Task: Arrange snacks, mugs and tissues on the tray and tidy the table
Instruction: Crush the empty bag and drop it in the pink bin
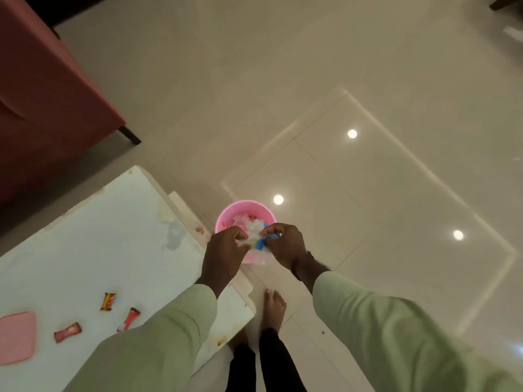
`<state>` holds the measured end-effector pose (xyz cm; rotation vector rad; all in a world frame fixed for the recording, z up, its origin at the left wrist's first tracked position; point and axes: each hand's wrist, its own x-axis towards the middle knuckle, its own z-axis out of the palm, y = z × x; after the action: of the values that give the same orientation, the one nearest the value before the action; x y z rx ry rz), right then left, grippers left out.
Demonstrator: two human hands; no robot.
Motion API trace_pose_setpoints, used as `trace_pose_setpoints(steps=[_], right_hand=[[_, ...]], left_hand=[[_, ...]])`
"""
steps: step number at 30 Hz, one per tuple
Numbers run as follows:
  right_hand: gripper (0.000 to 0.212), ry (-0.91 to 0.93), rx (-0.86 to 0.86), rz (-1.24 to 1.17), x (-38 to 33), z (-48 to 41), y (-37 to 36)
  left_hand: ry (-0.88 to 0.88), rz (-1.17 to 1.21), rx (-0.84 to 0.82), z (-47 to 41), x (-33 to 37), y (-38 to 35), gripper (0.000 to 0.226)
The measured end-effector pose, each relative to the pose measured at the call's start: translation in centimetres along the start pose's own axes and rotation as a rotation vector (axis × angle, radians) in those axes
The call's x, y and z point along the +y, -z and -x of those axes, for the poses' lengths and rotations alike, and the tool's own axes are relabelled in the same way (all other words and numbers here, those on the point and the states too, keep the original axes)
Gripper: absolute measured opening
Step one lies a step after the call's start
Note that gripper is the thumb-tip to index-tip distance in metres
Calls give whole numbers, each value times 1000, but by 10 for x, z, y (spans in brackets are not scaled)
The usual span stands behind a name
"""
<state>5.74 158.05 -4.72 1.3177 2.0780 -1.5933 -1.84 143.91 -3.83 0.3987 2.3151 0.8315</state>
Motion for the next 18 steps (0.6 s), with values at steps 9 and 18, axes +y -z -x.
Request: trace_pose_setpoints(steps=[9, 18], right_hand=[[24, -41, -42, -27, 92, -107, -56], [65, 21, -291, 313, 120, -143, -69]], left_hand=[[92, -62, -9, -87, -80, -95, 24], [176, -227, -87, -121, -101, -104, 40]])
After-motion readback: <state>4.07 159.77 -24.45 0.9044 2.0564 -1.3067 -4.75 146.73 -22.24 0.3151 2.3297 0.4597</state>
